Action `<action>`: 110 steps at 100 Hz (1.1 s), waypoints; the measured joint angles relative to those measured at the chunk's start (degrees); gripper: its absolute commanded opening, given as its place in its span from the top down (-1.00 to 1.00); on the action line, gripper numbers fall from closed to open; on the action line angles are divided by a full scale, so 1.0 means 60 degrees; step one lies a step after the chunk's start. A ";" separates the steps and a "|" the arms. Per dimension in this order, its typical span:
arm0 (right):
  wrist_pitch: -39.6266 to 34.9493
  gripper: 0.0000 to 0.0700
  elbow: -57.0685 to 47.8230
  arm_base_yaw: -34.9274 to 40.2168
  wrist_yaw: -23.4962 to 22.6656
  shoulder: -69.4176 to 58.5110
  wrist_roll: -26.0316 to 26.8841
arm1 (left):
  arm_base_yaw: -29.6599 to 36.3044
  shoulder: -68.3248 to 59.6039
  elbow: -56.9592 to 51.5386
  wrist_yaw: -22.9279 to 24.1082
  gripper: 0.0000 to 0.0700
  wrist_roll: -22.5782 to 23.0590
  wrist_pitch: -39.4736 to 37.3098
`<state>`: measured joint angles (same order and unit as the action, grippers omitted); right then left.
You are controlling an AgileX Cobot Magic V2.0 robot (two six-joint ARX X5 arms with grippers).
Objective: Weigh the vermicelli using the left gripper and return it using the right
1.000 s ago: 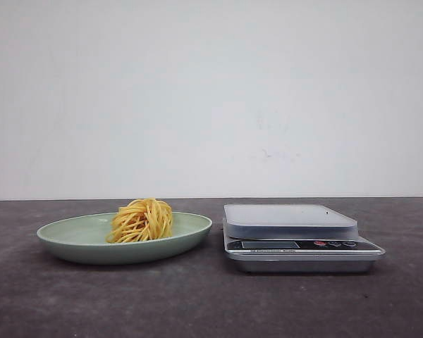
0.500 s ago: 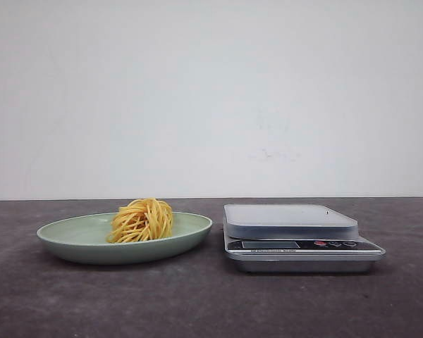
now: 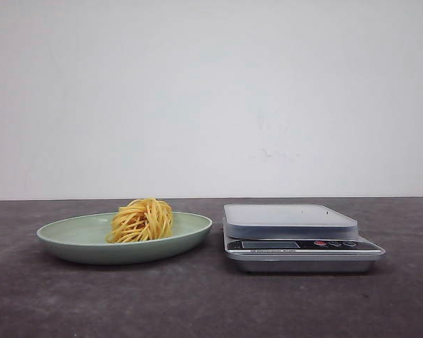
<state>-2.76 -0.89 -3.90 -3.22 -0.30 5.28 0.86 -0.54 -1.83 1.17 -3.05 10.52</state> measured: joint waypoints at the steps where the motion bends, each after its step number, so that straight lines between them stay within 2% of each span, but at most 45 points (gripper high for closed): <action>1: 0.0029 1.00 0.0000 0.0000 -0.0025 0.0000 0.0044 | 0.0000 0.0000 0.0000 0.0004 0.97 -0.0007 -0.0004; 19: 0.0532 1.00 -0.0058 0.0004 -0.0477 0.0000 0.1133 | 0.0000 0.0000 -0.0004 0.0004 0.97 -0.0499 -0.0346; 39: 0.0182 1.00 -0.1213 0.0011 -0.0477 -0.0040 0.1858 | 0.0000 -0.0142 -0.0659 0.0321 0.97 -0.2266 -0.0062; 50: -0.0688 1.00 -0.2229 0.0011 -0.0510 -0.0313 0.2014 | 0.0000 -0.0452 -0.1617 0.0295 0.97 -0.2907 0.0033; 62: -0.1541 1.00 -0.3126 0.0011 -0.0707 -0.0714 0.2025 | 0.0000 -0.1126 -0.2845 0.0248 0.97 -0.2973 0.0528; 72: -0.1949 0.99 -0.3854 0.0011 -0.0940 -0.0940 0.1945 | 0.0000 -0.1825 -0.3985 -0.0055 0.97 -0.2626 0.0962; 78: -0.2084 0.96 -0.4240 0.0011 -0.1038 -0.1082 0.1872 | 0.0000 -0.2237 -0.4605 -0.0229 0.84 -0.2328 0.0998; 82: -0.2211 0.86 -0.4455 0.0011 -0.1042 -0.1155 0.1807 | 0.0000 -0.2492 -0.4969 -0.0310 0.68 -0.2157 0.0998; 85: -0.2288 0.67 -0.4575 0.0011 -0.1042 -0.1184 0.1745 | 0.0000 -0.2667 -0.5209 -0.0408 0.52 -0.2084 0.1020; 88: -0.2346 0.37 -0.4652 0.0011 -0.1042 -0.1202 0.1676 | 0.0000 -0.2816 -0.5406 -0.0488 0.35 -0.2025 0.1053; 93: -0.2433 -0.24 -0.4728 0.0011 -0.1140 -0.1235 0.1614 | 0.0000 -0.3016 -0.5679 -0.0597 0.12 -0.1938 0.1246; 96: -0.2430 -0.46 -0.4747 0.0011 -0.1308 -0.1249 0.1581 | 0.0000 -0.3111 -0.5799 -0.0699 0.04 -0.1909 0.1359; 99: -0.2437 -0.52 -0.4761 0.0011 -0.1479 -0.1264 0.1563 | 0.0000 -0.3180 -0.5890 -0.0794 -0.02 -0.1880 0.1432; 110: -0.2590 -0.52 -0.4863 0.0011 -0.1749 -0.1290 0.1508 | 0.0000 -0.3242 -0.5956 -0.1370 -0.02 -0.1821 0.1439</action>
<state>-18.31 -30.06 -3.84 -13.72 -8.03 14.33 0.86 -19.99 -37.56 -7.05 -13.98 19.16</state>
